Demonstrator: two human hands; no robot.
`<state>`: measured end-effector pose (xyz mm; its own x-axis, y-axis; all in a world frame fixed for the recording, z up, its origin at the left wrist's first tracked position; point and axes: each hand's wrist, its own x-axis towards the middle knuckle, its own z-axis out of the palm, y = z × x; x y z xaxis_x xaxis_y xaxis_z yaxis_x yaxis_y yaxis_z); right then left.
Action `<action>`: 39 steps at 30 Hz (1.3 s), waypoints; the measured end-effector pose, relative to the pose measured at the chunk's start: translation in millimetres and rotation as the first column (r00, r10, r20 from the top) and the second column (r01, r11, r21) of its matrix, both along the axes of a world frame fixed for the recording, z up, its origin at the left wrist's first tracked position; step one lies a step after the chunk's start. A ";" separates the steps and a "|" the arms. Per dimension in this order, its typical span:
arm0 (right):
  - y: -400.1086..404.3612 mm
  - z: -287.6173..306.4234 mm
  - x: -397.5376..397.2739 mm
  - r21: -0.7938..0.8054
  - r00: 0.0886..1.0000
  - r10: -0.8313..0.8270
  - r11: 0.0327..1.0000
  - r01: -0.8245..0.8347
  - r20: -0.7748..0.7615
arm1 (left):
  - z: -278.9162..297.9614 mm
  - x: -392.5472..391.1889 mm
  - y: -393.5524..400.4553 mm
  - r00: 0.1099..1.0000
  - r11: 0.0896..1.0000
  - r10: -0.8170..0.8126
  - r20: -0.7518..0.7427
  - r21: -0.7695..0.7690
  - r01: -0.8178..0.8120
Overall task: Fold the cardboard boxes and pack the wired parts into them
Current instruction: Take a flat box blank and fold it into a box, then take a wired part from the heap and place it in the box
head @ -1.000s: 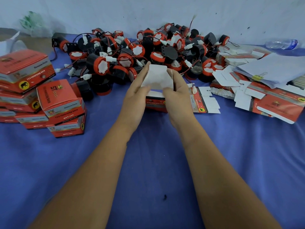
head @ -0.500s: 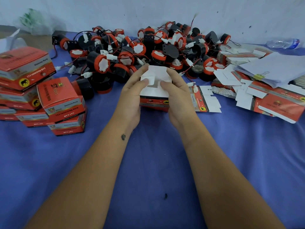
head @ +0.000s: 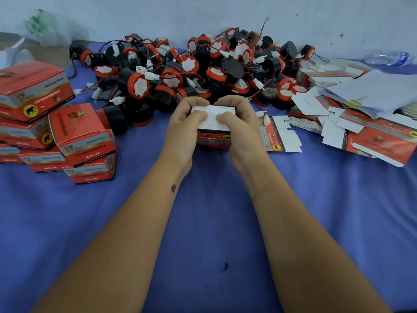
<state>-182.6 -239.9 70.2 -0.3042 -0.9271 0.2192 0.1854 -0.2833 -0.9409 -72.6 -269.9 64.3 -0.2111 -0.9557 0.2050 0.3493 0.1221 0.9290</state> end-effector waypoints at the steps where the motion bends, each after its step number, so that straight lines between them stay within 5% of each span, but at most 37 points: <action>1: -0.1 0.2 -0.2 -0.012 1.000 -0.004 1.000 0.005 0.010 | -0.4 -0.4 -1.0 1.000 1.000 0.006 0.002 0.000 -0.006; 9: -2.4 -1.4 3.2 0.004 0.986 -0.097 0.995 0.098 -0.133 | -3.6 -2.1 -2.1 0.988 0.988 0.141 0.064 -0.072 -0.137; 14: -1.3 -1.9 8.8 0.064 0.966 -0.138 0.986 0.155 -0.219 | -0.2 -0.5 -1.3 0.992 0.991 0.113 -0.053 -0.067 -0.117; 19: -2.6 -3.9 8.1 -0.022 0.764 -0.307 0.933 0.359 -0.567 | 6.4 7.2 -5.0 0.947 0.998 0.058 -0.316 0.003 -0.060; 24: 1.7 -1.8 6.9 0.117 0.883 -0.227 0.947 0.298 -0.411 | 11.1 9.8 -4.6 0.973 0.995 0.066 -0.223 -0.058 -0.081; 28: 2.3 3.3 7.2 -0.016 0.932 -0.268 0.962 0.272 -0.245 | 8.7 5.8 -3.0 0.978 0.974 0.204 0.037 -0.105 -0.199; 32: 2.6 5.5 4.4 -0.085 0.955 -0.282 0.958 0.275 -0.086 | 9.6 2.8 -5.9 0.941 0.962 0.258 0.220 0.028 -0.271; 36: 2.3 2.6 1.4 -0.080 0.959 -0.257 0.965 0.248 -0.124 | 3.2 5.2 -7.7 0.970 0.991 0.017 0.243 0.121 -0.048; 39: 1.1 -2.4 3.3 -0.116 0.953 -0.201 0.977 0.178 -0.225 | -0.3 4.3 -7.8 0.971 0.995 0.055 0.234 0.073 -0.074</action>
